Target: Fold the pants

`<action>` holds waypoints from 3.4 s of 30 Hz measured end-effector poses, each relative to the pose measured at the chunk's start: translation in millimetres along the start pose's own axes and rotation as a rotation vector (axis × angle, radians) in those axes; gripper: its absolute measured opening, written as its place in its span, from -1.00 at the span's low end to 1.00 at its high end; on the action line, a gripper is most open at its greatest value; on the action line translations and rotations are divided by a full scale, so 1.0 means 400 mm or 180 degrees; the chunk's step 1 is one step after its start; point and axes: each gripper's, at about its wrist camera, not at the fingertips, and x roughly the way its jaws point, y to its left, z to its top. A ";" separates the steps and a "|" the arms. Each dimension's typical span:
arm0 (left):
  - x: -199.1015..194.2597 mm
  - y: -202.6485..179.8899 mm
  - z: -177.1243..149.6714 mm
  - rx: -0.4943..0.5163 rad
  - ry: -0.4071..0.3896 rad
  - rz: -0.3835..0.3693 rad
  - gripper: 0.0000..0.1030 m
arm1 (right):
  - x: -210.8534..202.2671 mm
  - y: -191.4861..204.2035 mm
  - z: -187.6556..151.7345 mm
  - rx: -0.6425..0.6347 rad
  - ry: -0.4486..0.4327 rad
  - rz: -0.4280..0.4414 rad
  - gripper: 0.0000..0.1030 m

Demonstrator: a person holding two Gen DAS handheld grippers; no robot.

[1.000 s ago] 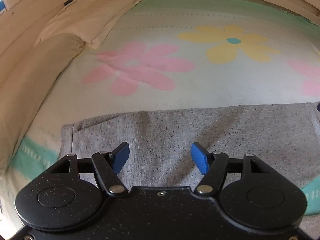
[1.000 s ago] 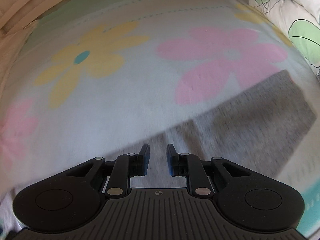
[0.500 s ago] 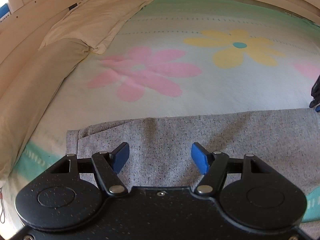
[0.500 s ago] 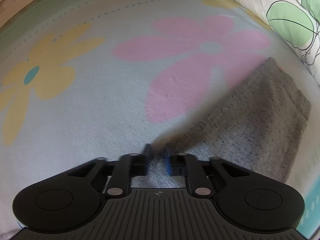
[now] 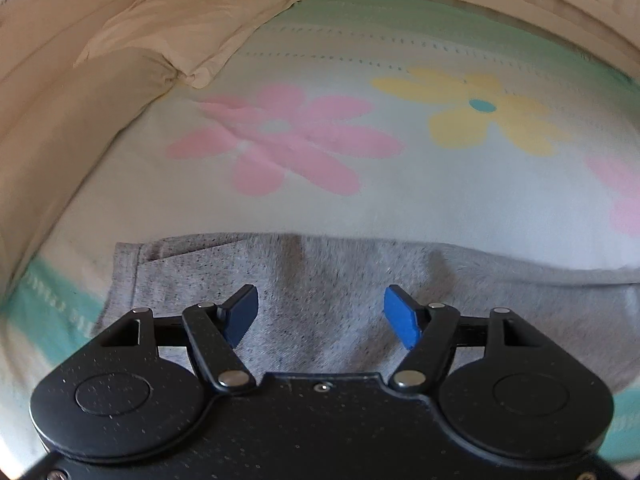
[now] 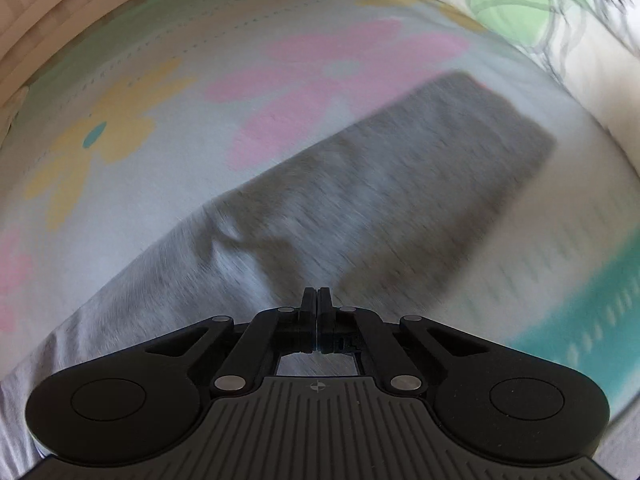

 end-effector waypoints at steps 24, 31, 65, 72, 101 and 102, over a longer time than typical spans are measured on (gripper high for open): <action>0.091 0.051 0.024 -0.0277 0.0267 0.0256 0.49 | 0.087 0.254 0.096 -0.3978 -0.0126 0.0854 0.00; 0.104 0.048 0.020 -0.0220 0.0286 0.0290 0.49 | 0.155 0.296 0.099 -0.4243 0.0117 0.0712 -0.01; 0.244 0.057 0.035 -0.0739 0.0756 0.0135 0.10 | -0.077 0.005 -0.285 -0.4696 -0.0493 0.0978 -0.93; 0.118 0.071 0.031 -0.0863 0.0386 -0.0071 -0.55 | -0.166 -0.002 -0.263 -0.4360 -0.0827 0.0828 -0.94; -0.087 0.151 -0.387 -0.0576 0.0680 -0.0278 -0.56 | -0.299 -0.141 -0.165 -0.2560 -0.0682 0.0263 -0.26; -0.085 0.147 -0.386 -0.0573 0.0678 -0.0266 -0.56 | -0.273 -0.129 -0.145 -0.2467 -0.0759 0.0088 -0.25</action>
